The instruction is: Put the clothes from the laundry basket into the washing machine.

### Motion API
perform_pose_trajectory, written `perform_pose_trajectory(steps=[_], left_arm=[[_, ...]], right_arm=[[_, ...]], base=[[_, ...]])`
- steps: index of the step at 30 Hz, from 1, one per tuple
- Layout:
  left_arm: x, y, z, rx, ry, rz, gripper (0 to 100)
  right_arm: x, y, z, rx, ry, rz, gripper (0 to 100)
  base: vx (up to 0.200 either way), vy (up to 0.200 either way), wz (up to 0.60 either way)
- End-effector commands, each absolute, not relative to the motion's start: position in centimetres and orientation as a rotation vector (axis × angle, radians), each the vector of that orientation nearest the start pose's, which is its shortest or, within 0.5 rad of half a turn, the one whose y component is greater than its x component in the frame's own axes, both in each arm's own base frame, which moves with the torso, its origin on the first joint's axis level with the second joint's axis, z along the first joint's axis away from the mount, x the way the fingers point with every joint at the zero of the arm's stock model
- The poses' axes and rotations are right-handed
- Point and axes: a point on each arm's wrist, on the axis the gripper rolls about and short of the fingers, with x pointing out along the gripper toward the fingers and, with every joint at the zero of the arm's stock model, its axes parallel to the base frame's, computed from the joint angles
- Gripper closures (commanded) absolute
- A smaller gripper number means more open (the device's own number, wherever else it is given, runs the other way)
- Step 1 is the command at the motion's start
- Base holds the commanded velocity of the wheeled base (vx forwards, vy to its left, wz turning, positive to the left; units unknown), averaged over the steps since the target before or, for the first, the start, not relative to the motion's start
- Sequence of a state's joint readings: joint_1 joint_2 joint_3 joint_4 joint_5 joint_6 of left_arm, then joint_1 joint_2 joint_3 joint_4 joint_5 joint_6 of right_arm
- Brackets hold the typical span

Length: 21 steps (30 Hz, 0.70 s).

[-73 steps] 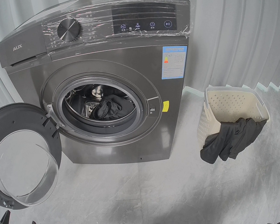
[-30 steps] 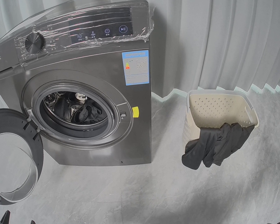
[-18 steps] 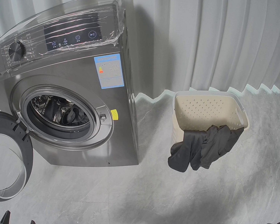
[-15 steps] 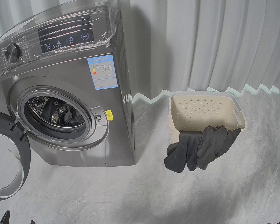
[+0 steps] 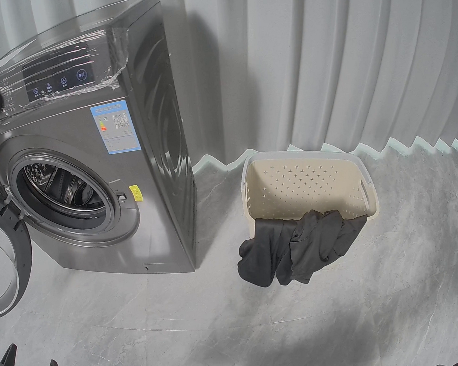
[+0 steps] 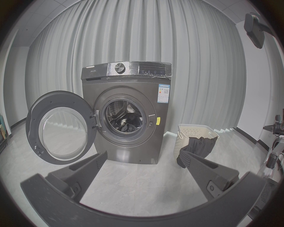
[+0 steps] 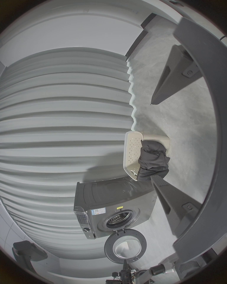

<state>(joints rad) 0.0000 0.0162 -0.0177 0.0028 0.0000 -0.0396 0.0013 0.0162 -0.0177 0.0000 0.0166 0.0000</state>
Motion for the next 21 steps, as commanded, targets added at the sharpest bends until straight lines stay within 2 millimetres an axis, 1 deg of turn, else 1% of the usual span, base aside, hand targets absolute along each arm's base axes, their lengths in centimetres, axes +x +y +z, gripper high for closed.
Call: perform_pose_trajectory(steps=[1,4,21], left_arm=[[-2.29,0.0,7.56,-0.04,0.002,0.0,0],[-2.29,0.0,7.56,-0.038,0.002,0.0,0],[-2.29,0.0,7.56,-0.038,0.002,-0.002,0]], right_arm=[[-2.25,0.03,7.56,0.0,0.005,0.018,0],[-2.25,0.03,7.56,0.0,0.005,0.018,0],[-2.25,0.04,7.54,-0.003,0.006,0.018,0]], base=[[0.0,-0.2,0.0],[0.0,-0.2,0.0],[0.0,0.0,0.0]])
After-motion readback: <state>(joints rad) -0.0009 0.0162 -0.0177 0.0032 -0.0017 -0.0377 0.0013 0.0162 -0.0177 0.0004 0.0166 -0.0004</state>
